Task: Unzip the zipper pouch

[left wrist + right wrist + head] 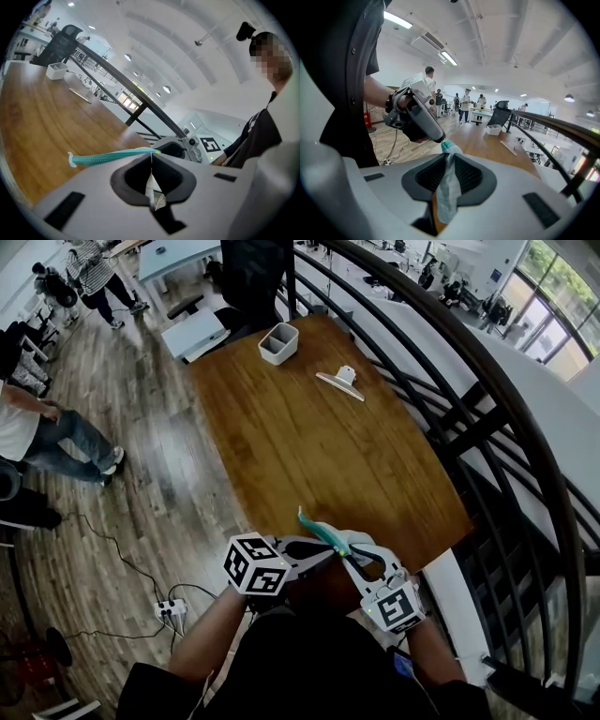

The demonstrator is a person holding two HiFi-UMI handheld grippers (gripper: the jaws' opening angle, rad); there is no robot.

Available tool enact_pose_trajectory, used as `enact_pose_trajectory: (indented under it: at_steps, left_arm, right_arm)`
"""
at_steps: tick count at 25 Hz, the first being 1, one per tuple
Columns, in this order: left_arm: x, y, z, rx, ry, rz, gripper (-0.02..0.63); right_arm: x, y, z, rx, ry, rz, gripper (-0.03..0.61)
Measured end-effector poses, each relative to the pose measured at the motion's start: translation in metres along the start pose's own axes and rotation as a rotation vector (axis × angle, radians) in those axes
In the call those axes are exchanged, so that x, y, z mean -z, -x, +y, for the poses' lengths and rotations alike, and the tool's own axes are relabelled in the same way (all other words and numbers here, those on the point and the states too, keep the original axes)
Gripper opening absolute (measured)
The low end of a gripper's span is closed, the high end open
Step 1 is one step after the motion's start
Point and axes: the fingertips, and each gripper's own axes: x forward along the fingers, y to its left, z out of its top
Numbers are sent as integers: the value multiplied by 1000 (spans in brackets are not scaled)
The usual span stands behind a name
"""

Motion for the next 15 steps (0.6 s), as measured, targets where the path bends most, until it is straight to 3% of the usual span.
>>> enact_pose_trajectory:
  at_steps: [6, 15]
  left_arm:
    - [-9, -6, -1, 17, -12, 1, 15]
    - [-16, -19, -3, 34, -46, 22, 14]
  right_arm:
    - [-3, 8, -8, 56, 72, 7, 89]
    - [-18, 17, -17, 72, 53, -32, 109]
